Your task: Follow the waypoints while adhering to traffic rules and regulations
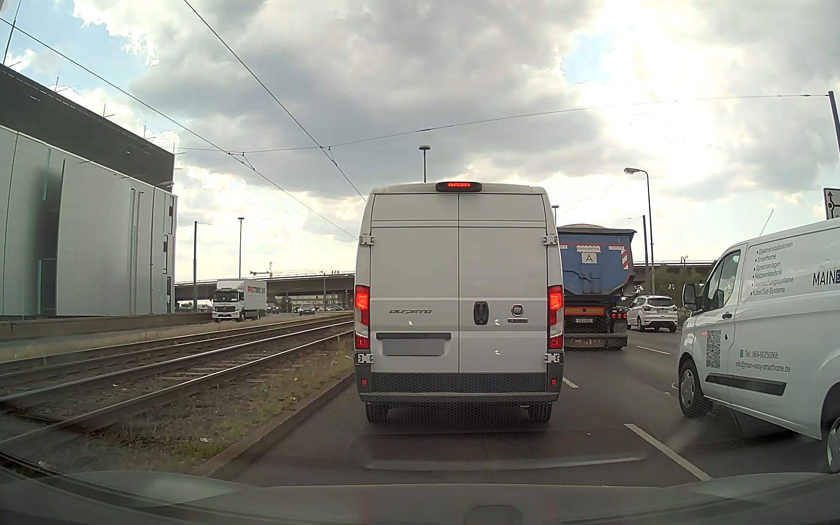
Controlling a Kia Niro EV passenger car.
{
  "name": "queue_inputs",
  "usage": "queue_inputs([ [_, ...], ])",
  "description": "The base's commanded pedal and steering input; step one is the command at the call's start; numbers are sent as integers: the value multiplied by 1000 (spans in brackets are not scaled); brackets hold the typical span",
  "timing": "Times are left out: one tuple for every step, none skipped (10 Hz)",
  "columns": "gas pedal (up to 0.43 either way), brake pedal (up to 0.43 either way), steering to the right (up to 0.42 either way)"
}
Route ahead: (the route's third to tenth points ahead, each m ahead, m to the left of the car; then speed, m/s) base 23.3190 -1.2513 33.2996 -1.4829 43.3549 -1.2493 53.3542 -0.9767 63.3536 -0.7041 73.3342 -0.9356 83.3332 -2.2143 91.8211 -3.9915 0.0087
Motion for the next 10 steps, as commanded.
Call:
queue_inputs([
  [0, 37, -9],
  [0, 37, -9],
  [0, 37, -12],
  [0, 37, -16],
  [0, 37, -16],
  [0, 37, -16],
  [0, 37, -16],
  [0, 37, -16],
  [8, 37, -16],
  [8, 37, -16],
])
